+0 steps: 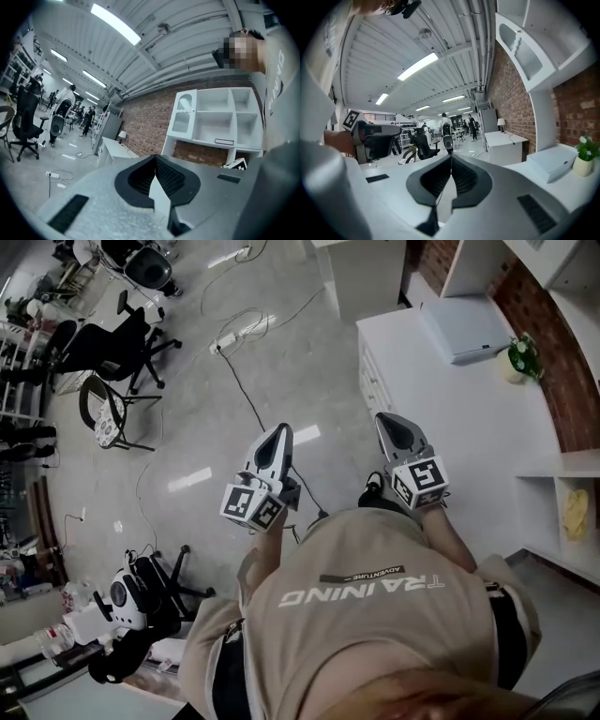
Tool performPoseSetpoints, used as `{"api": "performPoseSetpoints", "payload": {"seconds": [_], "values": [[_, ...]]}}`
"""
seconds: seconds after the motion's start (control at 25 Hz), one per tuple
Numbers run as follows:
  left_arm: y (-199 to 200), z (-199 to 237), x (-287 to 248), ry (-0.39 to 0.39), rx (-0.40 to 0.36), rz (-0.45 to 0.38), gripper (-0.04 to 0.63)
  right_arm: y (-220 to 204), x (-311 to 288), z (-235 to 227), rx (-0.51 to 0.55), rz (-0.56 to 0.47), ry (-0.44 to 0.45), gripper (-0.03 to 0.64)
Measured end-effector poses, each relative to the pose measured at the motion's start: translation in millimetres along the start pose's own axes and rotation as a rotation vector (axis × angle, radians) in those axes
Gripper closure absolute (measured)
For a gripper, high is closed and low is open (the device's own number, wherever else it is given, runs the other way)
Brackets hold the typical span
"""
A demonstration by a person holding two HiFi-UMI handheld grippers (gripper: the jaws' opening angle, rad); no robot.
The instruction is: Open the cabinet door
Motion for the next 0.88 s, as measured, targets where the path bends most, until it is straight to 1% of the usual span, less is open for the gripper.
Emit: {"api": "performPoseSetpoints", "payload": {"seconds": [0.08, 0.2, 0.32, 0.4, 0.52, 0.6, 0.68, 0.76, 0.88], "values": [[-4, 1, -19, 0.005, 0.01, 0.016, 0.588, -5, -7, -16, -0.006, 0.01, 0.008, 0.603], [-7, 10, -47, 0.029, -0.008, 0.052, 0.588, -15, -19, -36, -0.013, 0.025, 0.018, 0.603], [1, 10, -79, 0.03, -0.007, 0.038, 0.588, -26, -35, -64, -0.03, 0.051, 0.022, 0.603], [1, 10, -93, 0.022, -0.008, 0.031, 0.588, -34, -44, -80, -0.055, 0.074, 0.01, 0.603], [1, 26, -101, 0.035, -0.014, 0.06, 0.588, -39, -58, -84, -0.104, 0.093, -0.005, 0.603], [5, 42, -108, 0.052, 0.002, 0.065, 0.588, -41, -72, -82, -0.113, 0.119, 0.007, 0.603], [12, 57, -117, 0.045, 0.024, 0.057, 0.588, -37, -90, -81, -0.097, 0.139, 0.025, 0.603], [22, 73, -125, 0.022, 0.034, 0.041, 0.588, -25, -110, -78, -0.063, 0.132, 0.034, 0.603], [36, 102, -135, -0.008, 0.038, 0.0, 0.588, 0, -143, -80, -0.007, 0.097, 0.005, 0.603]]}}
Point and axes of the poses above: the fingertips, and each gripper's own axes: x backward along the fingers, z to its left, y out of its top, the point moved 5 cm from there along x, backward along the fingers, and after that the axes turned 9 degrees about x, right-handed, at the moved point
